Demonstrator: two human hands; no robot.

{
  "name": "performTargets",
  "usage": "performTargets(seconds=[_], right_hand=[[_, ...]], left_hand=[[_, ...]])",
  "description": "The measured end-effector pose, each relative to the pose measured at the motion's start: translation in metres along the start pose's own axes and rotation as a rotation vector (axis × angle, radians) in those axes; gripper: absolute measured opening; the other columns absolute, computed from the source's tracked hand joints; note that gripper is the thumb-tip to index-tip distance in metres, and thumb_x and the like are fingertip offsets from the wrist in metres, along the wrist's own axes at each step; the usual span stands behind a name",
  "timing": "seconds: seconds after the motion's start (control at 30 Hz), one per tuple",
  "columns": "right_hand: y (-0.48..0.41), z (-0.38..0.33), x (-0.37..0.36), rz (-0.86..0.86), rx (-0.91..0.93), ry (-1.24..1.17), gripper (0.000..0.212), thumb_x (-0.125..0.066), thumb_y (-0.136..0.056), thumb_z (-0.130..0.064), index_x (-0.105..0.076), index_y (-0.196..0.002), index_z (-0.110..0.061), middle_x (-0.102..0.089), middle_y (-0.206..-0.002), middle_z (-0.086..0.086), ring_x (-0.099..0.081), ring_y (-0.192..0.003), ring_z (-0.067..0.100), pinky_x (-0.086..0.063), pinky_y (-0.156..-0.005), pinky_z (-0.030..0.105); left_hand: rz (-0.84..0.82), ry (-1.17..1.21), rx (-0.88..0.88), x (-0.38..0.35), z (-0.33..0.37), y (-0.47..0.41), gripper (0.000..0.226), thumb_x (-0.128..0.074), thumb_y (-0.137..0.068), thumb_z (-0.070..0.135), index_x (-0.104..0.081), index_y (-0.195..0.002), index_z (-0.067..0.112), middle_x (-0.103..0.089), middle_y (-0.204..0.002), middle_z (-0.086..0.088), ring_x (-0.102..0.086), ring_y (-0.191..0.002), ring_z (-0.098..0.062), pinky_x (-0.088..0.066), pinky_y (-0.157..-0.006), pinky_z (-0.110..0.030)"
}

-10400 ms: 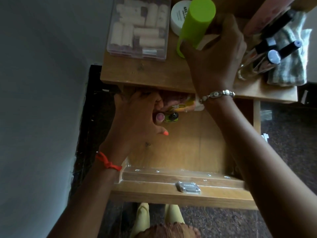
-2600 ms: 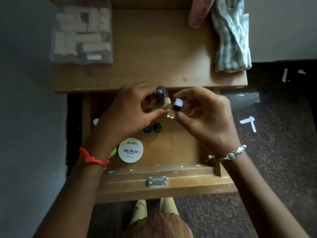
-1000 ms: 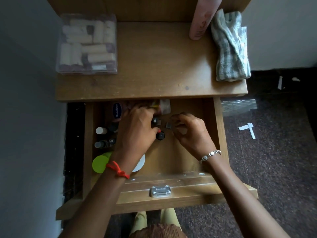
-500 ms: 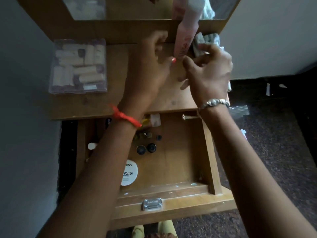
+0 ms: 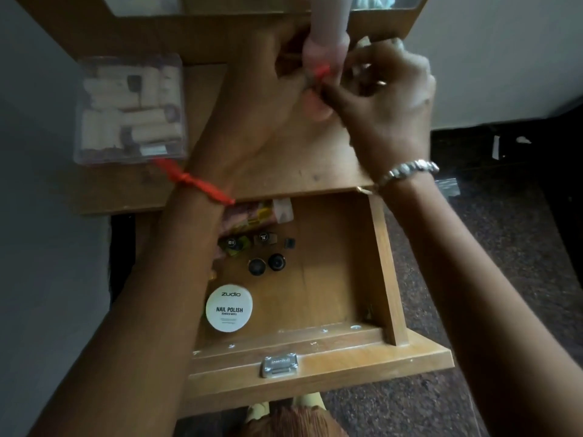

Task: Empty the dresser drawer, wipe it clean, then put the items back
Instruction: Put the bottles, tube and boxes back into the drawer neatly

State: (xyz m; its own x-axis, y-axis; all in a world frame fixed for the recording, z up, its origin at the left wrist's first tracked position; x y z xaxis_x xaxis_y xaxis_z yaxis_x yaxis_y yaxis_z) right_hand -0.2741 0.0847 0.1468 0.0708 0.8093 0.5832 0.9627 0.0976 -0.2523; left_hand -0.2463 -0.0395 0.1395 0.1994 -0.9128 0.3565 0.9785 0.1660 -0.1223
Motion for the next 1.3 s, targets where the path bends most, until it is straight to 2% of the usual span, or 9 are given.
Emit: performTargets(seconds=[0.23, 0.4, 0.53, 0.73, 0.83, 0.97, 1.03, 1.17, 1.3], right_hand=[[0.09, 0.015, 0.01, -0.458, -0.252, -0.447, 0.049, -0.079, -0.054, -0.021, -0.061, -0.097, -0.004, -0.07, -0.085, 0.012, -0.068, -0.071, 0.02, -0.058, -0.061, 0.03], [0.16, 0.058, -0.003, -0.787, -0.586, -0.34, 0.035, -0.078, -0.057, -0.007, -0.066, -0.09, -0.003, -0.072, -0.088, 0.018, -0.07, -0.078, 0.029, -0.058, -0.069, 0.037], [0.203, 0.096, -0.023, -0.779, -0.901, -0.315, 0.021, -0.074, -0.067, 0.006, -0.06, -0.083, 0.003, -0.067, -0.076, 0.021, -0.064, -0.046, 0.012, -0.053, -0.045, 0.02], [0.244, 0.114, -0.053, -0.686, -1.312, -0.33, 0.02, -0.072, -0.075, 0.003, -0.053, -0.081, 0.006, -0.065, -0.06, 0.017, -0.061, -0.037, 0.013, -0.052, -0.037, 0.019], [0.25, 0.113, -0.065, -0.674, -1.354, -0.351, 0.02, -0.07, -0.075, 0.005, -0.05, -0.078, 0.003, -0.067, -0.077, 0.022, -0.064, -0.043, 0.016, -0.057, -0.05, 0.026], [0.252, 0.119, -0.069, -0.723, -1.349, -0.261, 0.019, -0.071, -0.073, 0.006, -0.054, -0.081, 0.007, -0.068, -0.085, 0.03, -0.07, -0.075, 0.035, -0.058, -0.077, 0.044], [0.244, 0.119, -0.062, -0.725, -1.271, -0.138, 0.018, -0.072, -0.071, 0.006, -0.056, -0.078, 0.007, -0.067, -0.077, 0.025, -0.069, -0.071, 0.034, -0.059, -0.071, 0.043], [0.202, 0.106, -0.033, -0.723, -0.691, 0.523, 0.025, -0.069, -0.077, -0.011, -0.06, -0.097, 0.0, -0.06, -0.102, 0.018, -0.061, -0.094, 0.034, -0.047, -0.065, 0.03], [0.194, 0.086, -0.056, -0.845, -0.182, 0.538, 0.037, -0.066, -0.077, -0.009, -0.058, -0.113, -0.011, -0.051, -0.119, 0.009, -0.046, -0.11, 0.03, -0.041, -0.087, 0.034]], left_hand=[[-0.284, 0.346, 0.336, -0.014, -0.004, 0.092, 0.03, -0.064, -0.062, 0.02, -0.065, -0.092, 0.027, -0.071, -0.082, 0.017, -0.066, -0.086, 0.003, -0.052, -0.074, -0.012], [-0.394, 0.204, 0.482, -0.02, -0.031, 0.142, 0.032, -0.072, -0.067, 0.006, -0.069, -0.096, 0.019, -0.072, -0.093, 0.009, -0.067, -0.088, 0.0, -0.053, -0.077, -0.013], [-0.425, 0.125, 0.593, -0.014, -0.044, 0.168, 0.027, -0.071, -0.07, 0.0, -0.069, -0.093, 0.014, -0.071, -0.09, 0.005, -0.067, -0.084, -0.005, -0.053, -0.078, -0.013], [-0.678, -0.345, 0.626, -0.022, -0.076, 0.204, 0.023, -0.068, -0.079, 0.022, -0.068, -0.102, 0.018, -0.067, -0.108, 0.0, -0.062, -0.097, -0.009, -0.05, -0.091, -0.035], [-0.655, -0.498, 0.65, -0.027, -0.093, 0.21, 0.032, -0.063, -0.083, 0.023, -0.059, -0.114, 0.02, -0.056, -0.122, -0.002, -0.053, -0.109, -0.016, -0.043, -0.095, -0.033], [-0.658, -0.566, 0.594, -0.047, -0.1, 0.212, 0.033, -0.054, -0.087, 0.02, -0.056, -0.119, 0.01, -0.056, -0.125, -0.012, -0.053, -0.114, -0.03, -0.044, -0.096, -0.042], [-0.663, -0.623, 0.536, -0.055, -0.107, 0.214, 0.031, -0.052, -0.087, 0.013, -0.054, -0.117, 0.007, -0.056, -0.123, -0.013, -0.053, -0.114, -0.032, -0.044, -0.094, -0.045], [-0.672, -0.638, 0.455, -0.067, -0.12, 0.219, 0.021, -0.048, -0.084, 0.004, -0.057, -0.103, 0.007, -0.059, -0.111, -0.012, -0.059, -0.103, -0.033, -0.049, -0.084, -0.046], [-0.666, -0.625, 0.403, -0.074, -0.129, 0.222, 0.019, -0.046, -0.082, 0.001, -0.058, -0.094, 0.008, -0.059, -0.109, -0.01, -0.059, -0.099, -0.032, -0.05, -0.082, -0.047]])
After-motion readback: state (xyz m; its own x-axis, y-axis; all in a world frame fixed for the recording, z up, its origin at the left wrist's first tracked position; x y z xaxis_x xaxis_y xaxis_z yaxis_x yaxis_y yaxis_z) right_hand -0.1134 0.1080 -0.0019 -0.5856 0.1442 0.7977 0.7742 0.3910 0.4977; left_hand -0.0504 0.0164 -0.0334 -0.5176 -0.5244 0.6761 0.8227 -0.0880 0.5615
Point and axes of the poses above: each hand's wrist, its own y-axis away from the middle knuckle, its own x-axis out of the back of the hand, z = x × y, the point moved 8 cm from there along -y, towards the middle knuckle
